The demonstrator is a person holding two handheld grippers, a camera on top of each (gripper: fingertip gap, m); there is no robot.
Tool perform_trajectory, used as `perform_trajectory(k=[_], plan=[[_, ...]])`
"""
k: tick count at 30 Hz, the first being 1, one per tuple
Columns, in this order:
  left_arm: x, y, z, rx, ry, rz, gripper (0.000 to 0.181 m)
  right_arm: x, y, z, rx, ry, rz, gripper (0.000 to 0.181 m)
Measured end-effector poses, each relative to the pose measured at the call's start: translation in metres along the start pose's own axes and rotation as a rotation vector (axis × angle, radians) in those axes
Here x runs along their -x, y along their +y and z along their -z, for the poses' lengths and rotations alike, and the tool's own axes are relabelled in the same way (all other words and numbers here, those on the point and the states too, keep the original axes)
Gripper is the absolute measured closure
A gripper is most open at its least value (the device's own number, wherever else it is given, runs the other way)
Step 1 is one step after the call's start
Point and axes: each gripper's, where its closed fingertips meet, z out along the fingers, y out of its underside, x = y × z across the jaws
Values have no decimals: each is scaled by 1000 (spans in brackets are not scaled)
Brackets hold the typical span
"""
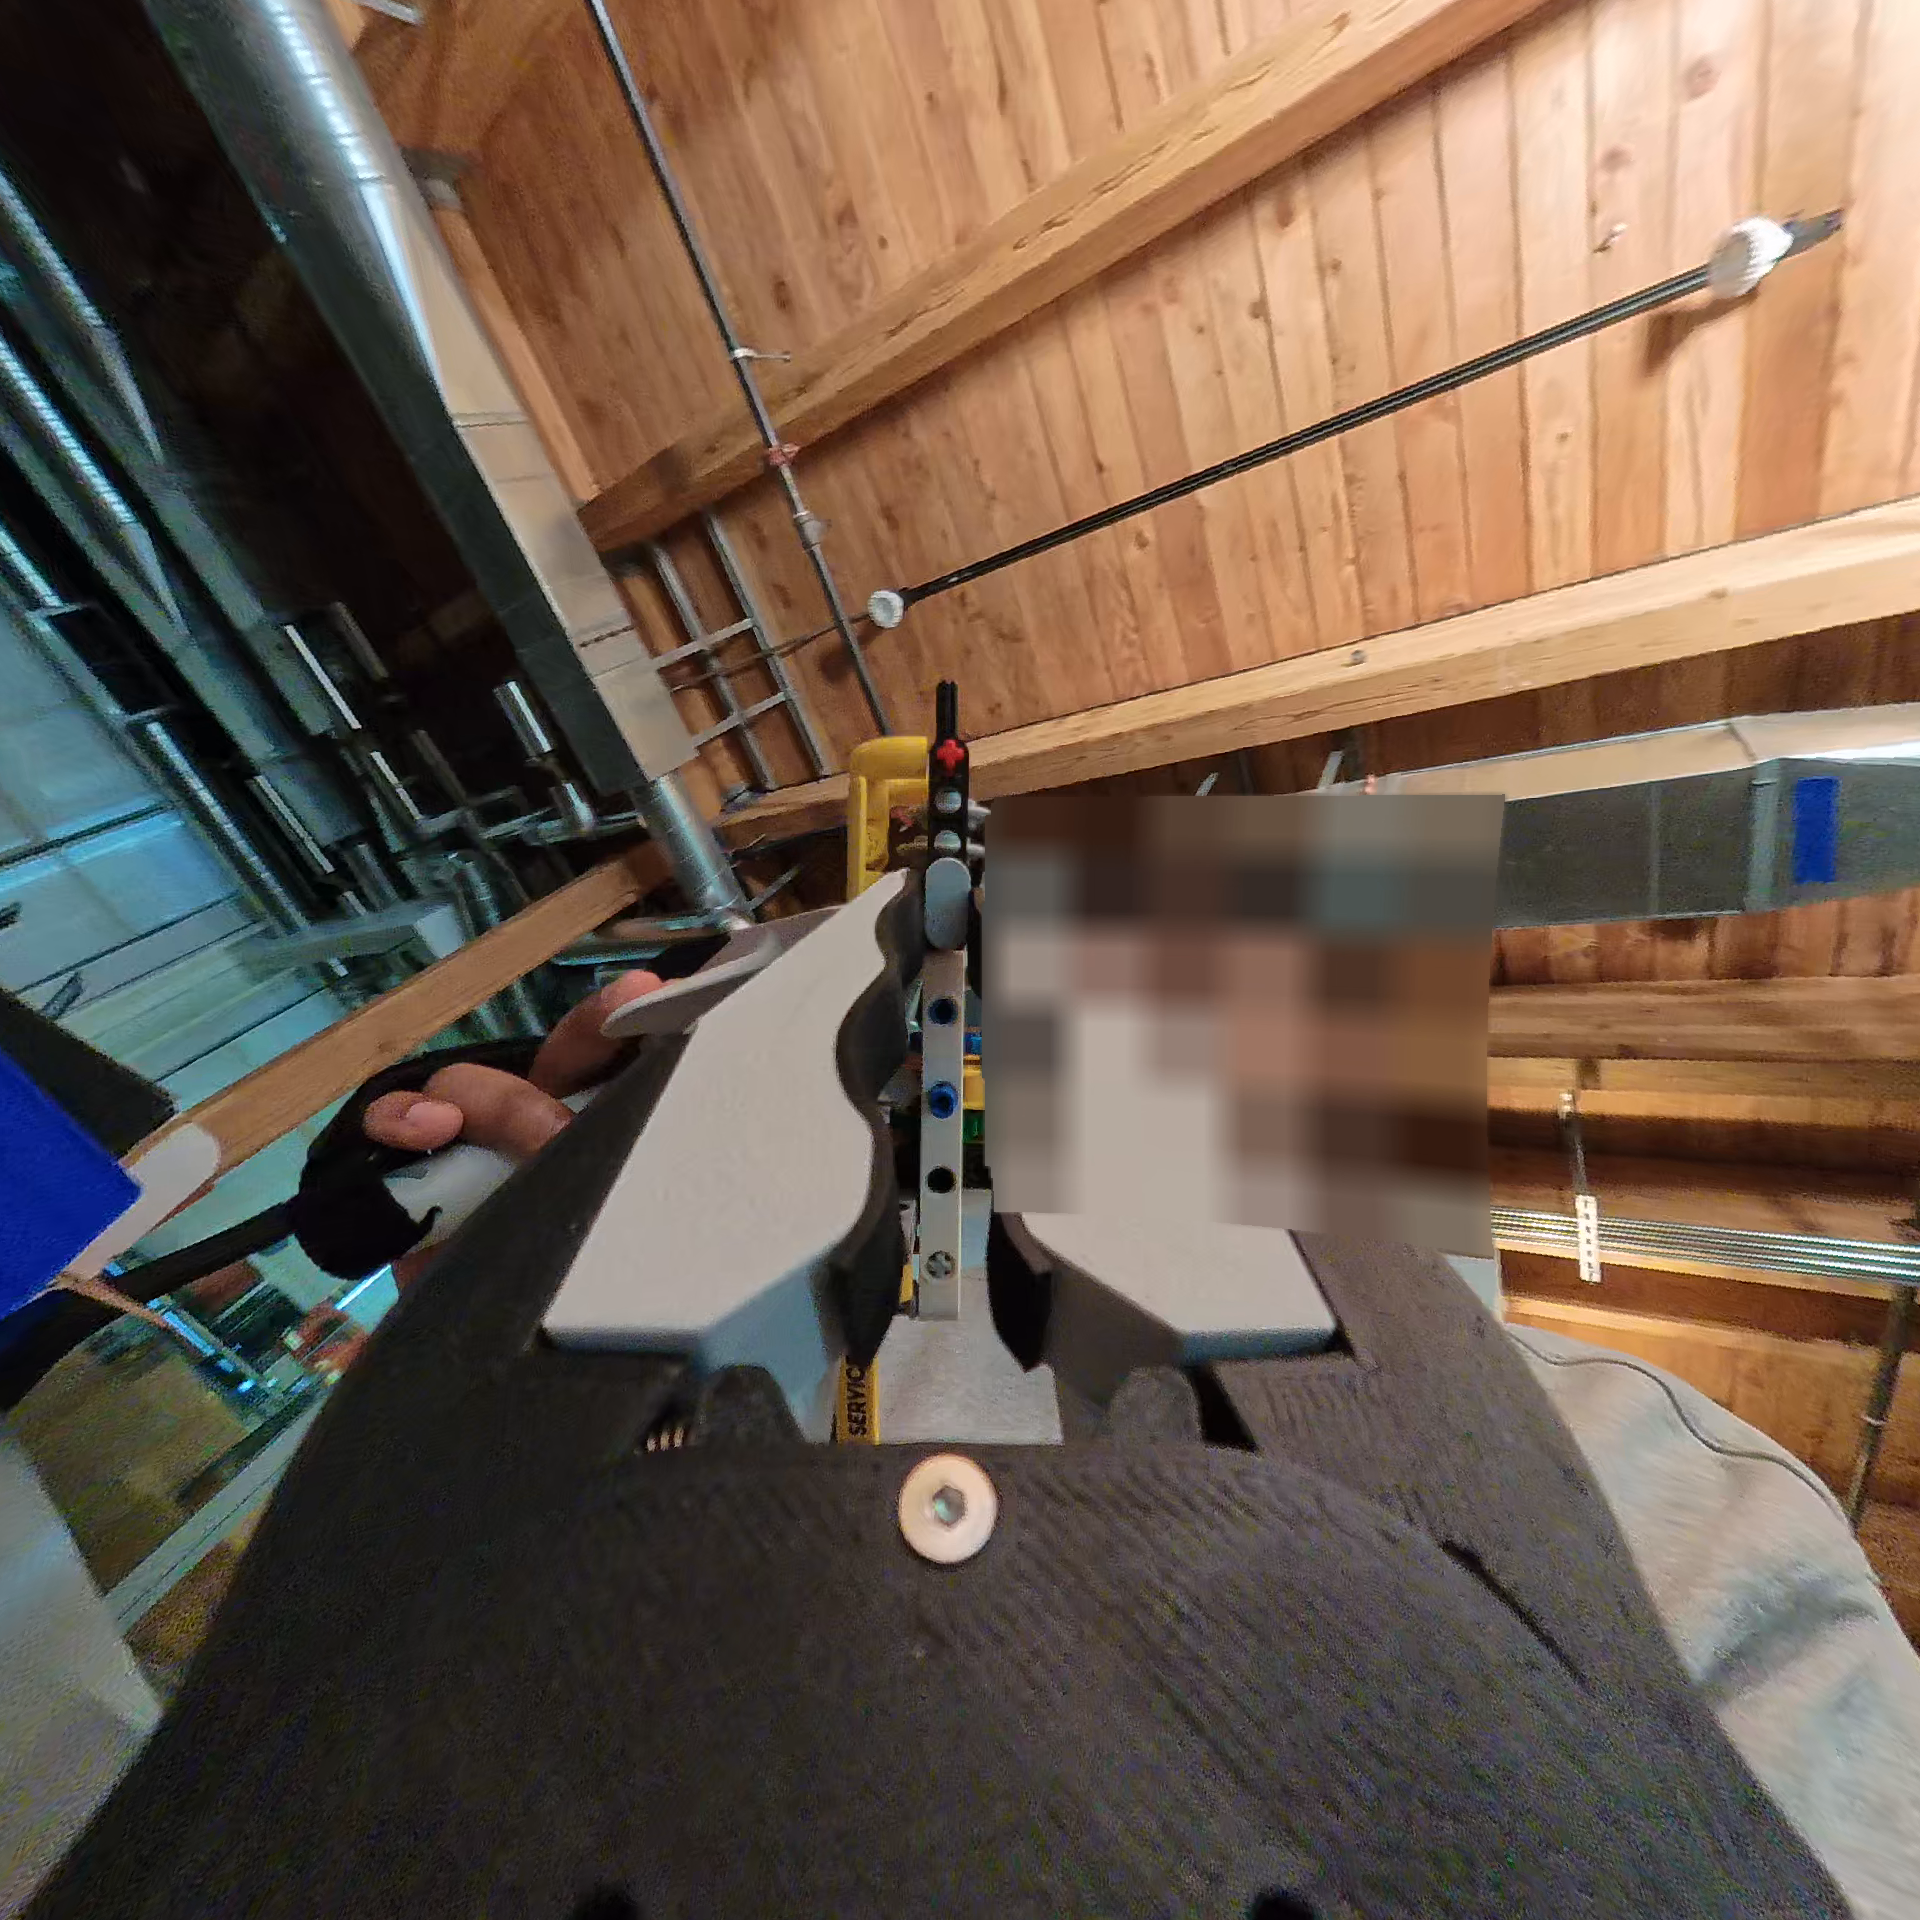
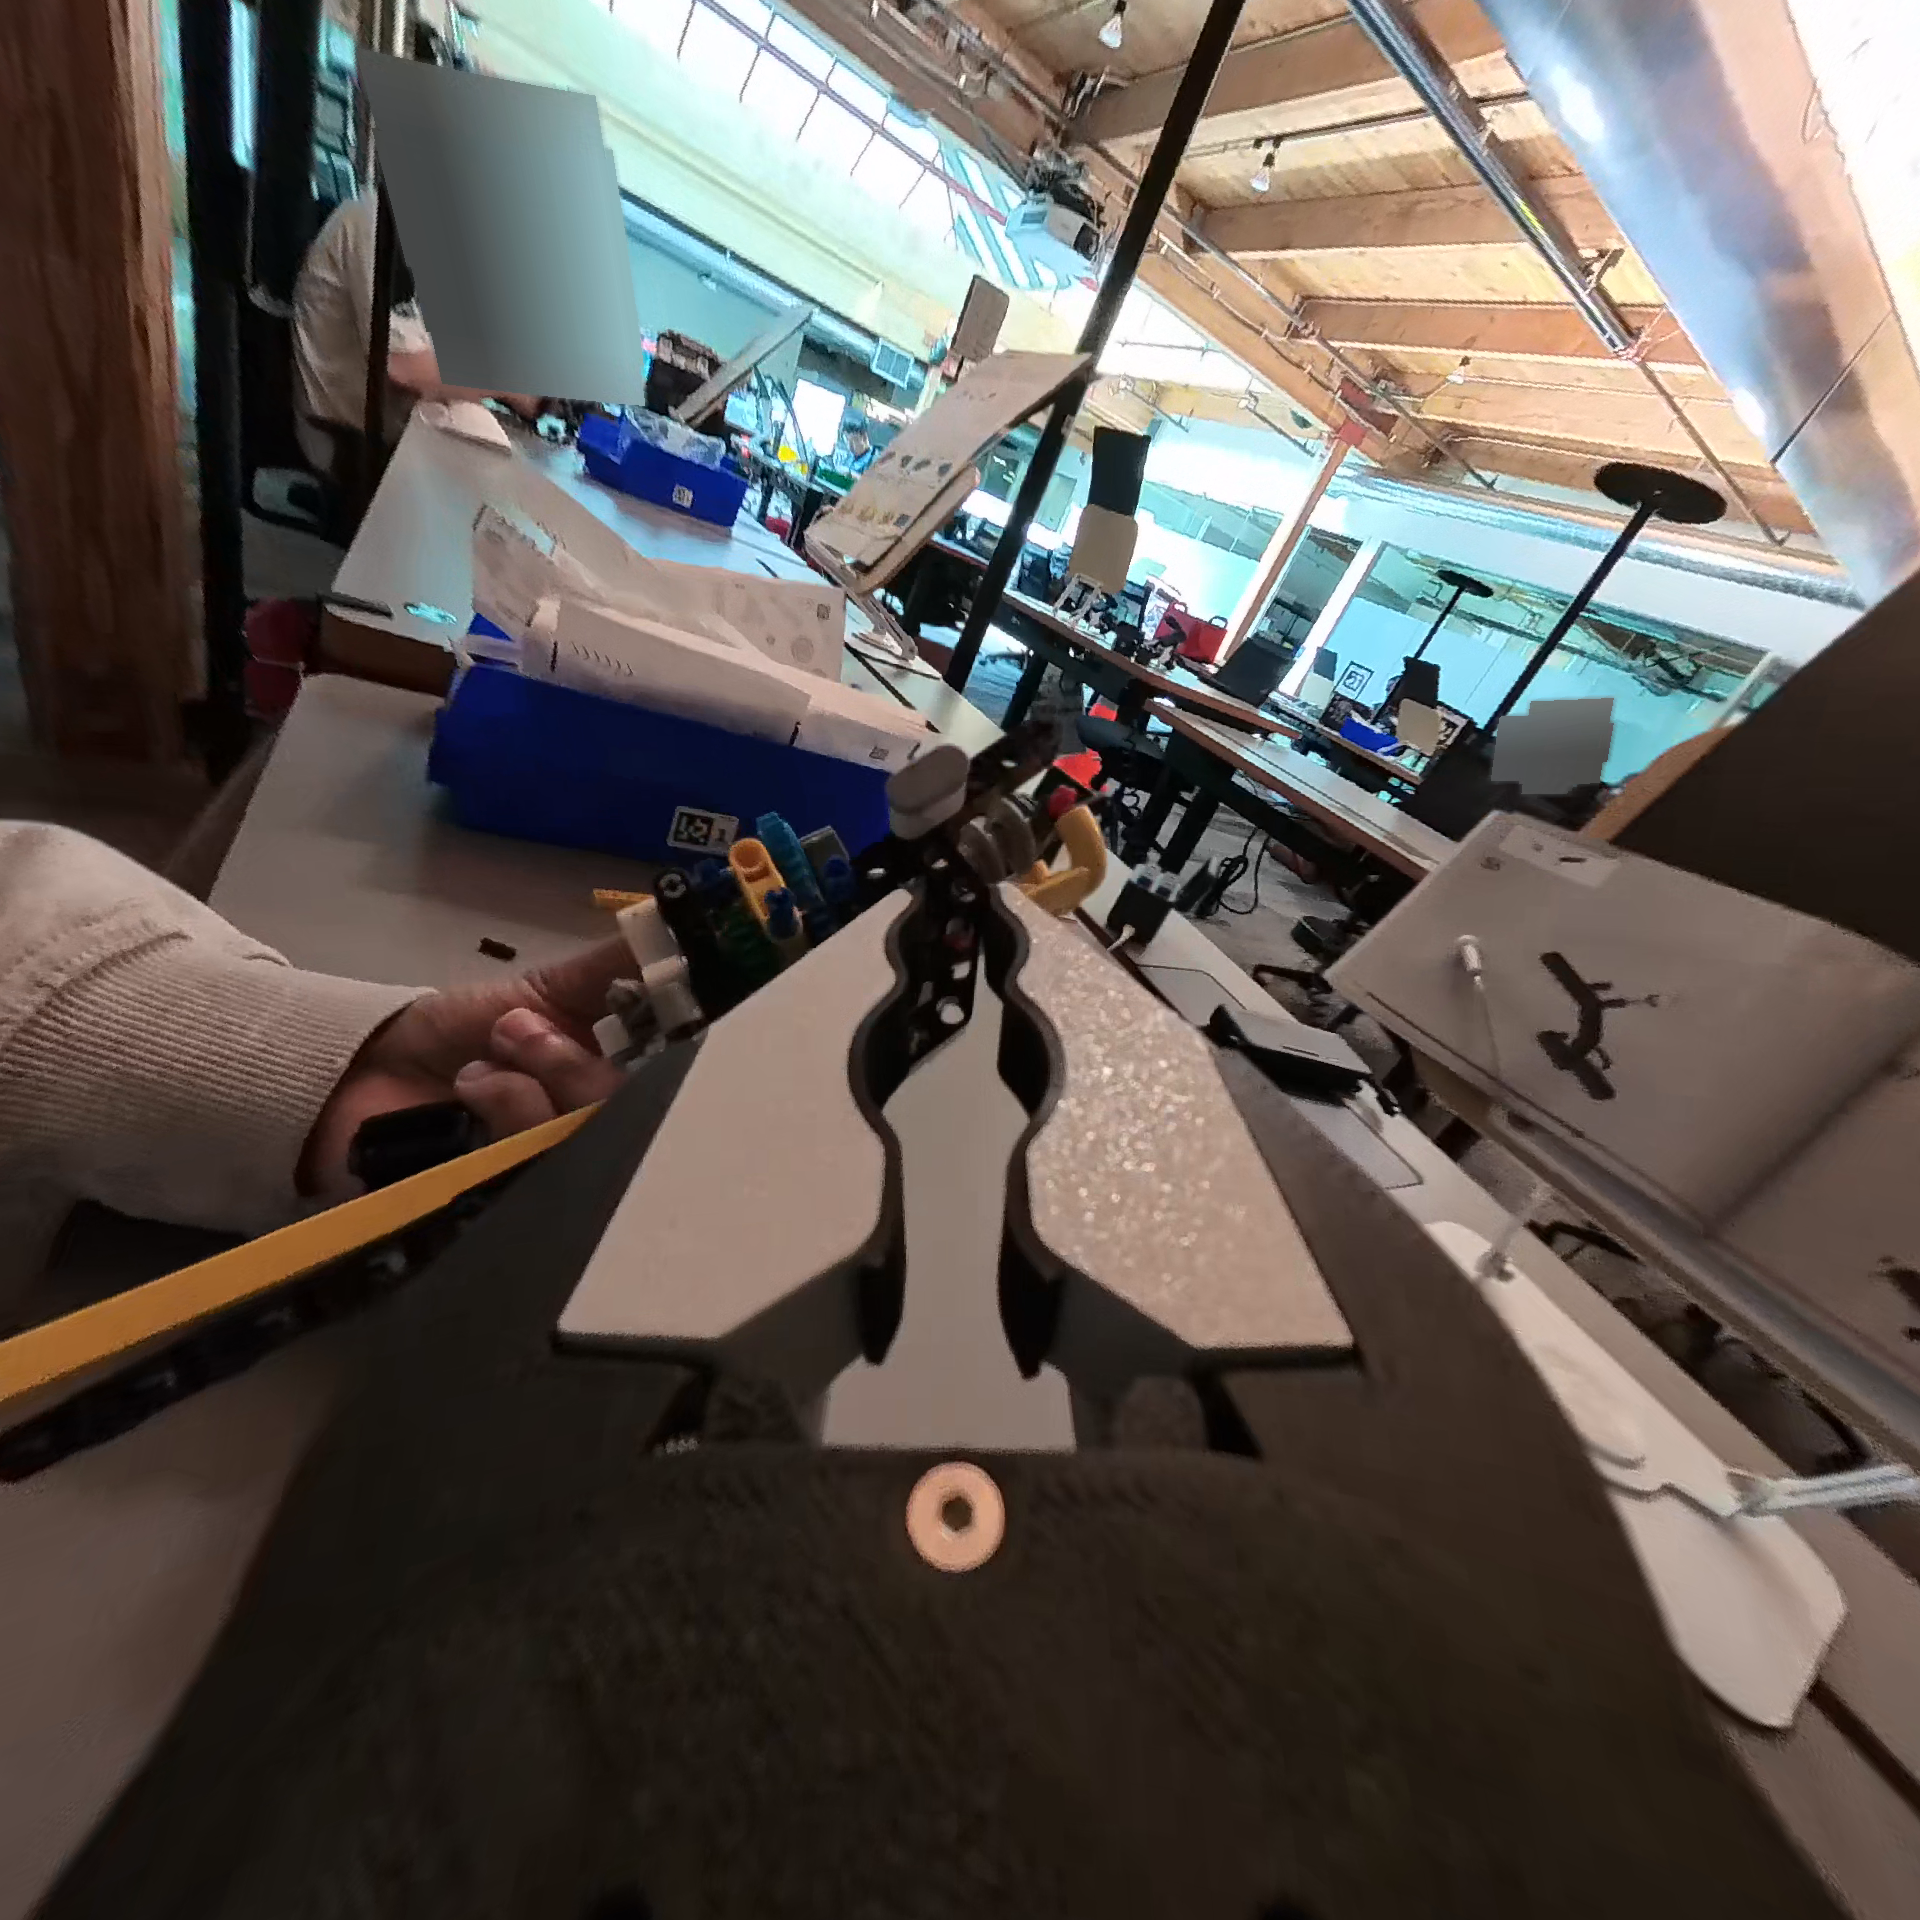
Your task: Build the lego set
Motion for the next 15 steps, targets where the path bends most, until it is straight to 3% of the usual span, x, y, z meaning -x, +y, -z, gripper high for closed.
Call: perform_trajectory(k=[1,6,15], plan=[[-3,0,0,-5,19,3,174,0,-3,-2,10,4,23,173],[-18,0,-1,-6,121,8,176,6,-16,-11,34,6,94,173],[-28,0,1,5,176,-17,177,8,-21,-19,65,-27,-35,173]])
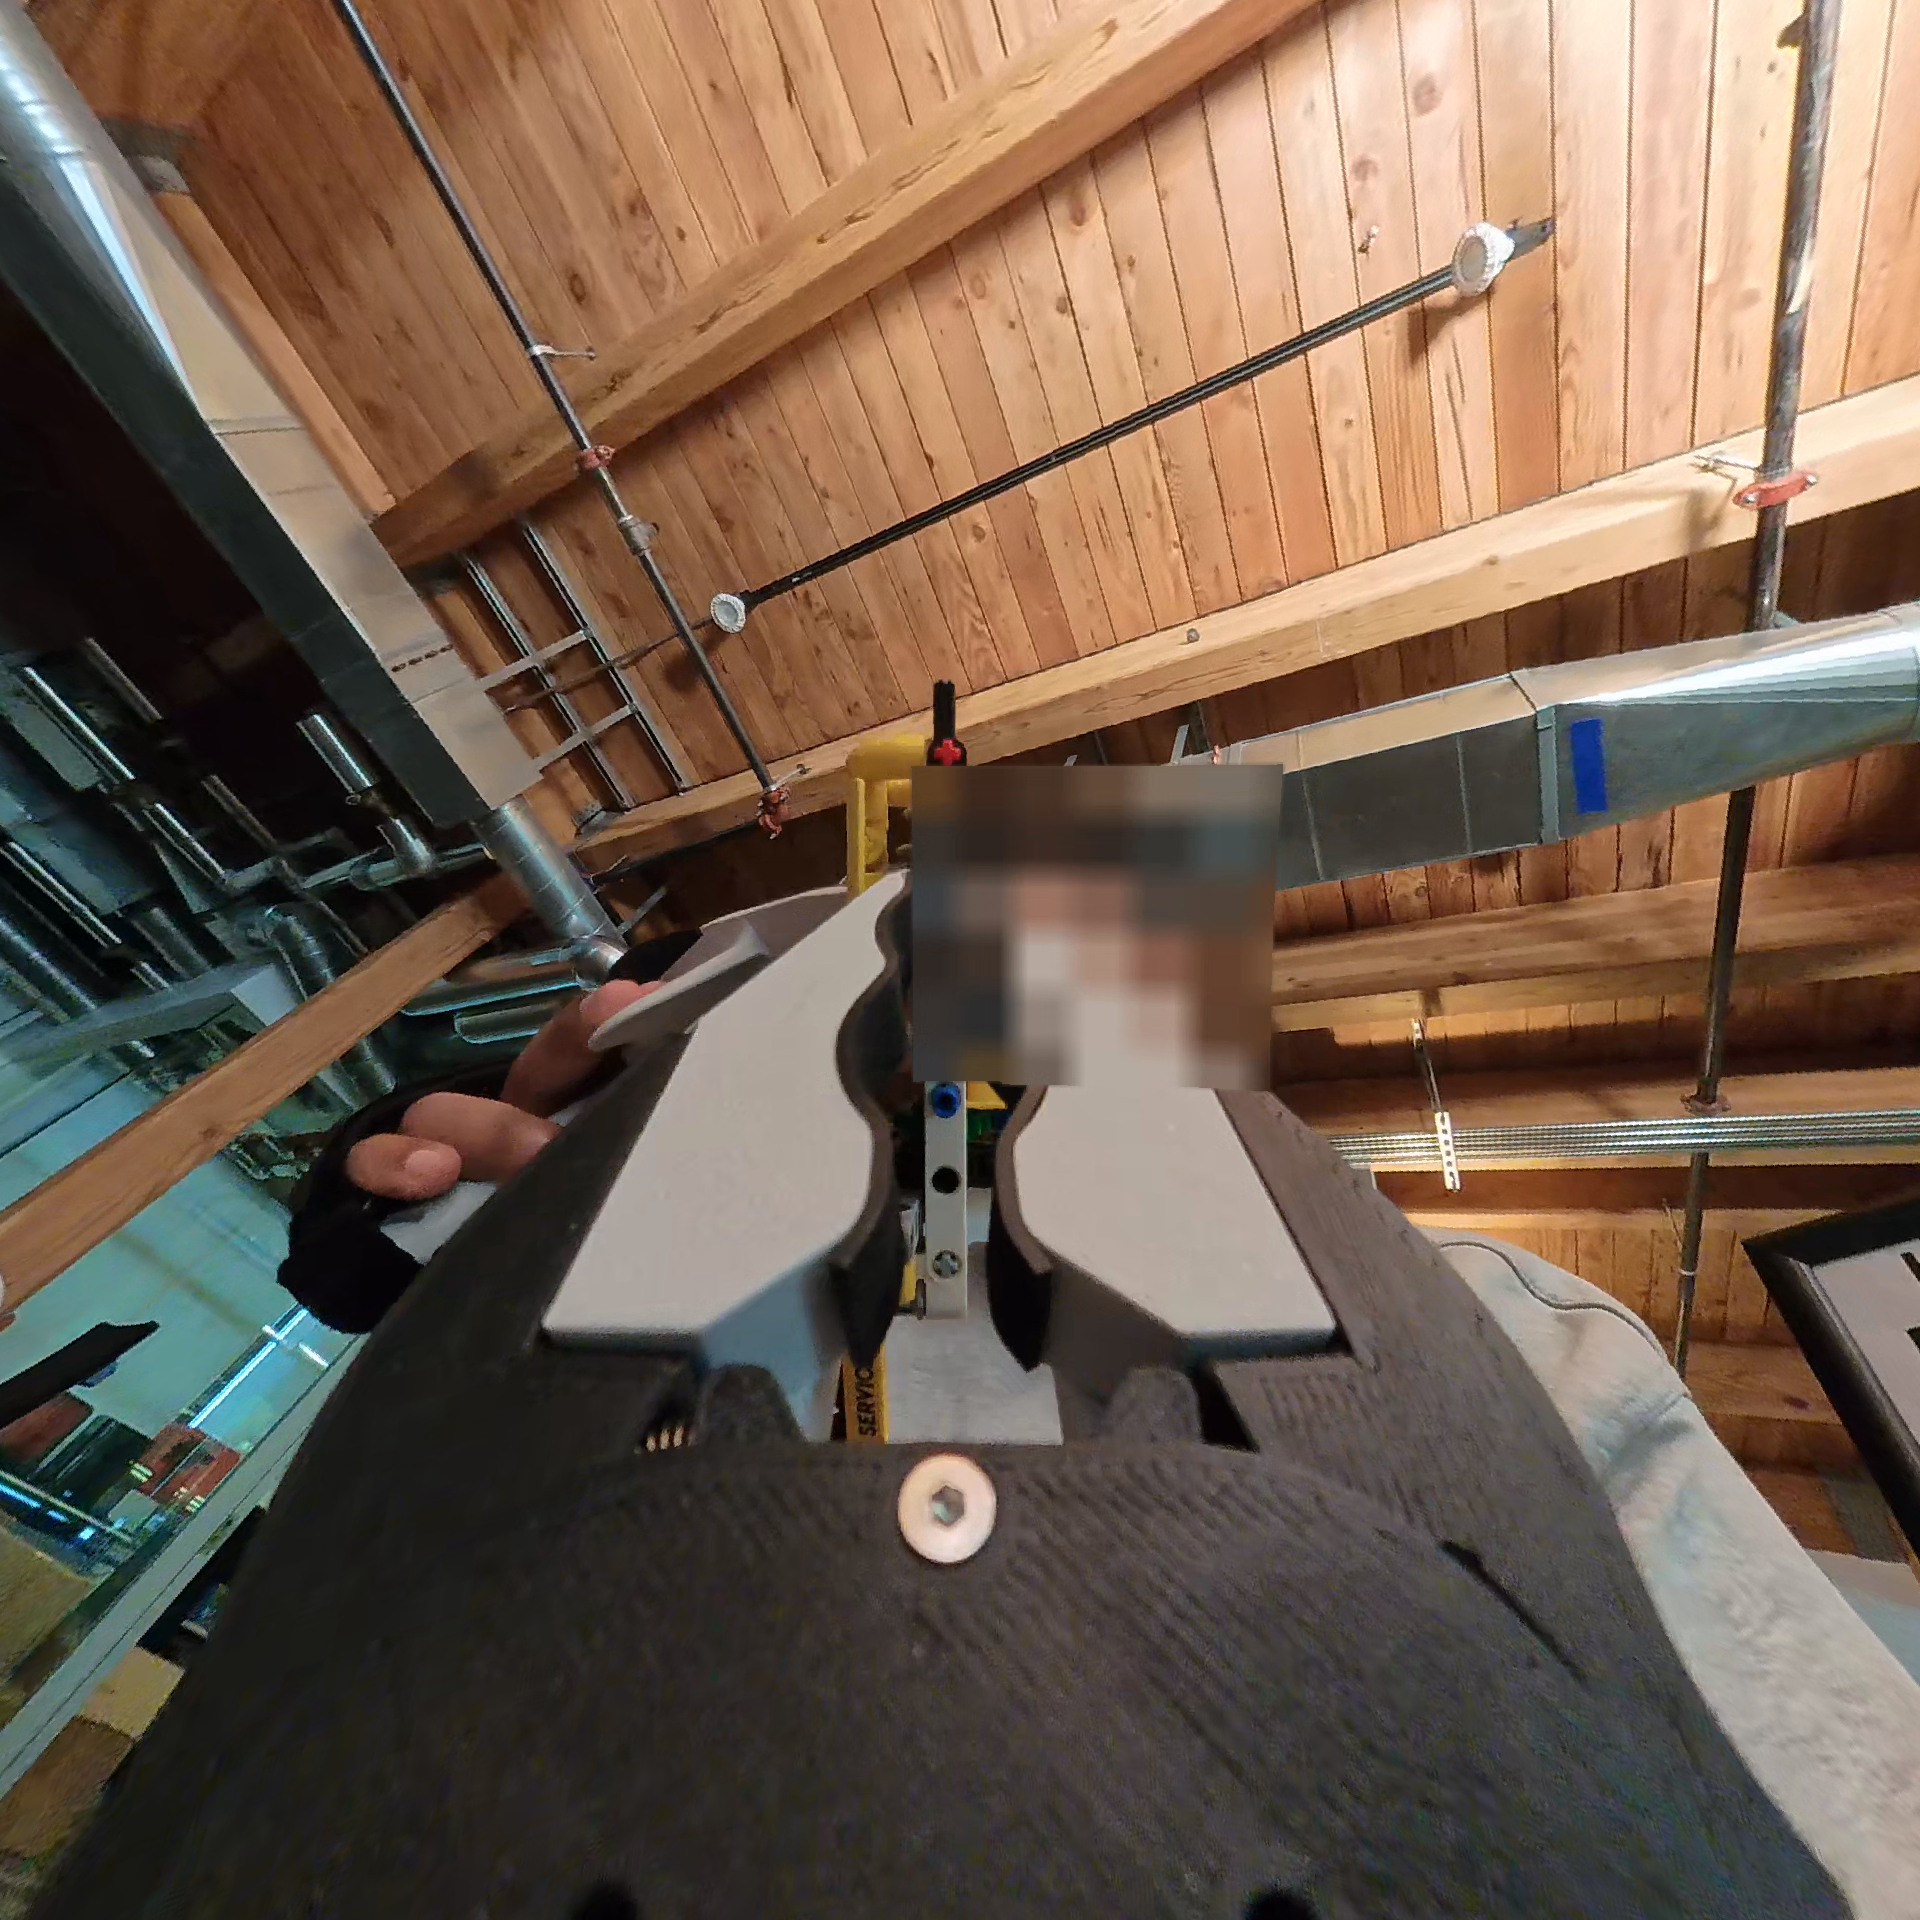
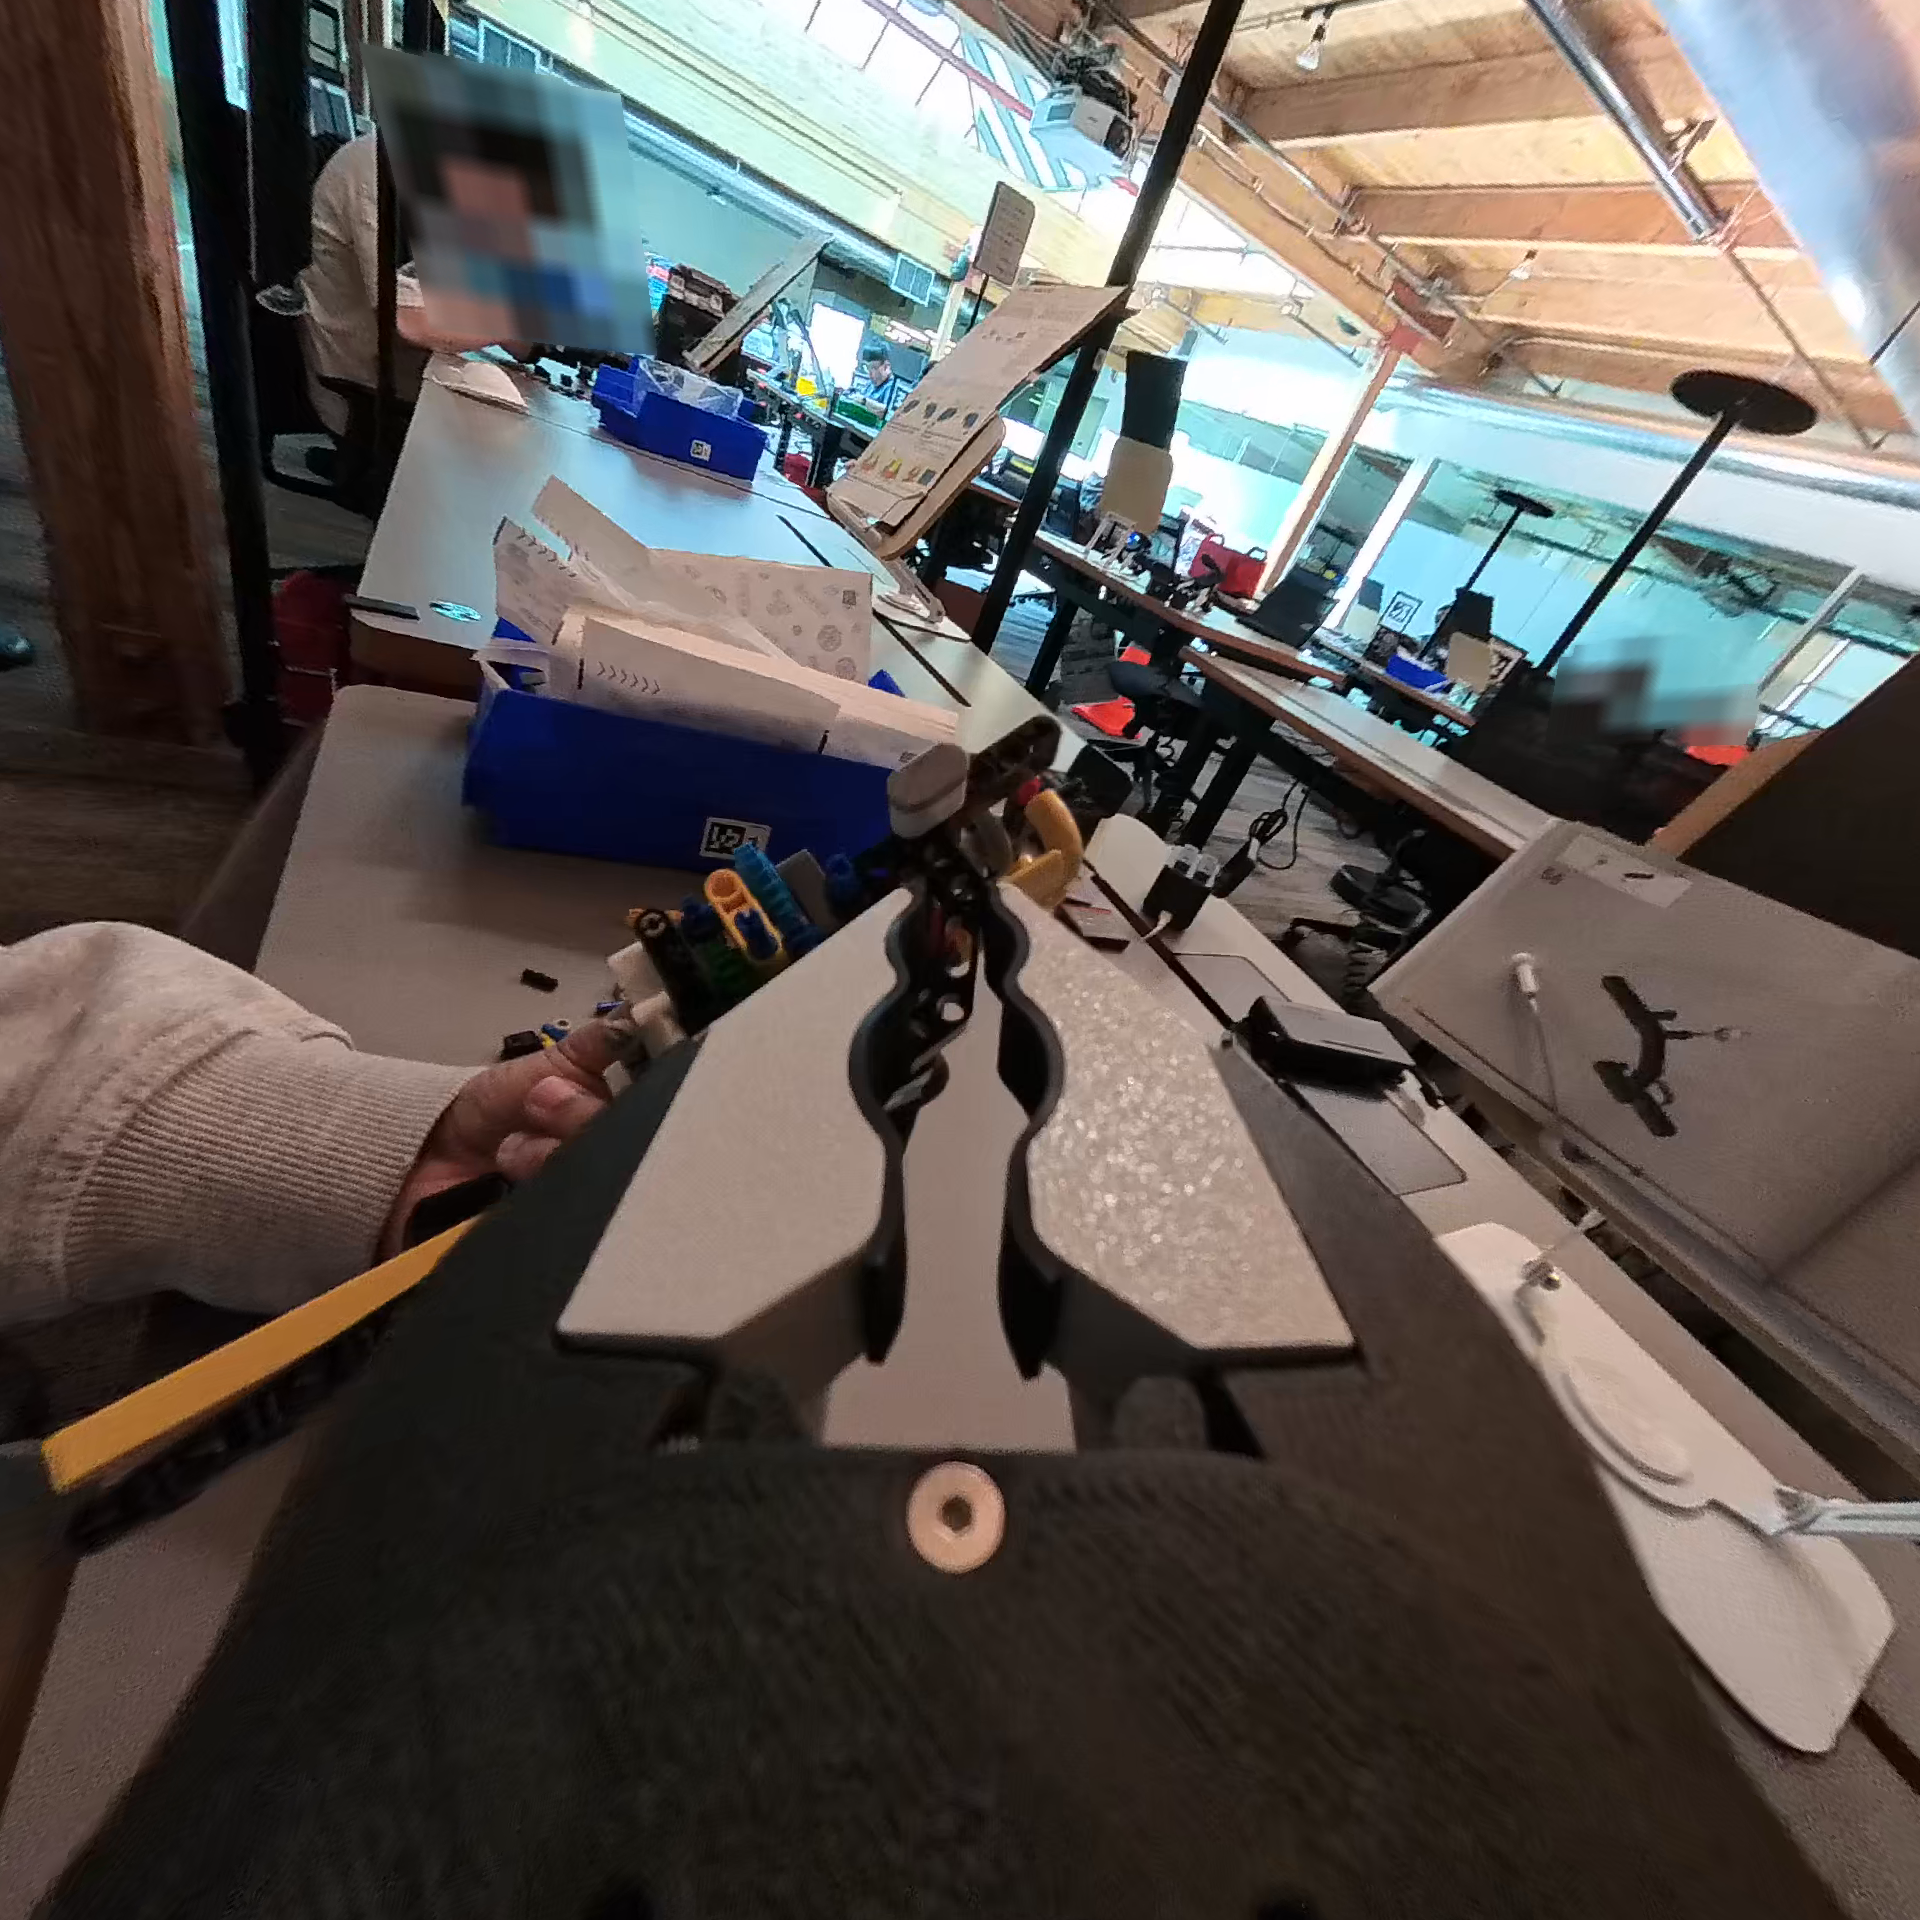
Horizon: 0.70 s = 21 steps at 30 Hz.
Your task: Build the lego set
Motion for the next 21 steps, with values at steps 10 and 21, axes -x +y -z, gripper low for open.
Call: perform_trajectory(k=[10,21], plan=[[1,6,-1,35,-2,-8,176,6,2,4,55,-34,-8,173],[-1,10,-3,54,16,-14,176,8,1,6,77,-62,-90,174]])
